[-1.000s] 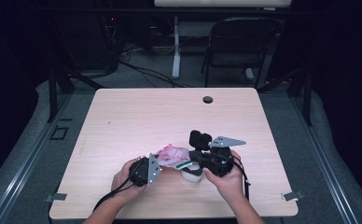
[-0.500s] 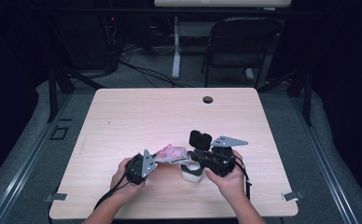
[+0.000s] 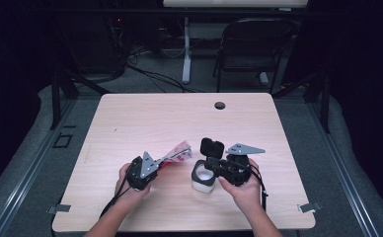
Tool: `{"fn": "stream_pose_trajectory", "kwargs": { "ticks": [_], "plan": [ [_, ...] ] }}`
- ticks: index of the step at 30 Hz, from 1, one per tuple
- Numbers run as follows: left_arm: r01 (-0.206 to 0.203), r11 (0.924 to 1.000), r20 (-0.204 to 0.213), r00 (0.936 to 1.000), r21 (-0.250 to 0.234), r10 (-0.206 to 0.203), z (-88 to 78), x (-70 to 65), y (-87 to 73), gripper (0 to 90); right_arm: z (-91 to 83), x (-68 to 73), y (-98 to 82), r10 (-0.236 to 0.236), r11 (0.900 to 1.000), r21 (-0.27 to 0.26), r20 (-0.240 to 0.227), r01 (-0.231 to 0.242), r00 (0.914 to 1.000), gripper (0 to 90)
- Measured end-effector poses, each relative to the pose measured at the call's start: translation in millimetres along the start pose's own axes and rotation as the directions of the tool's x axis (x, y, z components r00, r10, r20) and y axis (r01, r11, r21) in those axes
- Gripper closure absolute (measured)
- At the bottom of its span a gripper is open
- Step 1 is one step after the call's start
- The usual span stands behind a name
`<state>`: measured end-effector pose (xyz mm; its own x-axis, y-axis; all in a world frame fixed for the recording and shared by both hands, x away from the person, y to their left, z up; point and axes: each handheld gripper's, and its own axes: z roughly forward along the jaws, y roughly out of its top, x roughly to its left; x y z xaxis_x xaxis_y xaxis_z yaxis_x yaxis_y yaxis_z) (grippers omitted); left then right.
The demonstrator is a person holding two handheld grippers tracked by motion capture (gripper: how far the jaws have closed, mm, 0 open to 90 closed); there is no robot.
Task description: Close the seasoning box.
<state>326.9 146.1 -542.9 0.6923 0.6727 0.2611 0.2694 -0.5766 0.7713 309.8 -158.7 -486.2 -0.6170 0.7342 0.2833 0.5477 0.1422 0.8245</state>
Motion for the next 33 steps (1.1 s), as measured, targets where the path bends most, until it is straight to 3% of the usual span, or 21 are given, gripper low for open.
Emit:
{"fn": "stream_pose_trajectory", "kwargs": {
  "ticks": [5,10,11,12,15,16,18,21,24,33],
  "plan": [
    [0.029,0.9996,0.007,0.9996,-0.006,-0.029,-0.2,3.1,-0.9,86.6,-0.6,-0.3,-0.9,0.001,1.000,0.001,0.000,-0.001,1.0000,73.0],
    [0.108,0.9939,0.034,0.9936,-0.022,-0.108,-1.3,12.5,-4.5,86.6,-3.0,-0.1,-0.4,-0.003,1.000,0.000,0.003,0.003,1.0000,72.8],
    [0.108,0.9939,0.034,0.9936,-0.022,-0.108,-1.3,12.5,-4.5,86.7,-3.0,-0.1,-0.4,-0.003,1.000,0.000,0.003,0.003,1.0000,72.8],
    [0.143,0.9893,0.042,0.9890,-0.028,-0.142,-2.5,17.3,-7.2,86.6,-2.5,0.4,-0.6,-0.004,1.000,-0.003,0.004,0.004,1.0000,72.7],
    [0.172,0.9845,0.047,0.9842,-0.033,-0.171,-3.9,22.8,-9.8,86.7,-2.0,0.9,-0.5,-0.004,1.000,-0.003,0.004,0.004,1.0000,72.7],
    [0.204,0.9782,0.048,0.9783,-0.042,-0.202,-5.9,27.6,-12.1,86.7,-2.1,1.0,-0.2,-0.009,1.000,0.000,0.005,0.009,1.0000,72.6],
    [0.226,0.9728,0.045,0.9735,-0.050,-0.224,-8.7,32.0,-13.9,86.7,-2.3,1.3,0.0,-0.006,1.000,0.000,0.003,0.006,1.0000,72.6],
    [0.239,0.9695,0.038,0.9707,-0.053,-0.237,-11.6,35.9,-15.8,86.7,-2.2,1.6,0.1,-0.004,1.000,-0.006,0.002,0.004,1.0000,72.5],
    [0.270,0.9606,0.014,0.9628,-0.065,-0.270,-15.9,42.6,-19.7,86.7,-1.4,2.1,0.0,-0.001,1.000,-0.011,0.002,0.001,1.0000,72.4],
    [0.308,0.9489,-0.030,0.9501,-0.069,-0.310,-21.7,53.9,-25.6,86.7,-1.0,2.1,0.1,-0.004,1.000,-0.007,0.003,0.004,1.0000,72.5]
  ]
}}
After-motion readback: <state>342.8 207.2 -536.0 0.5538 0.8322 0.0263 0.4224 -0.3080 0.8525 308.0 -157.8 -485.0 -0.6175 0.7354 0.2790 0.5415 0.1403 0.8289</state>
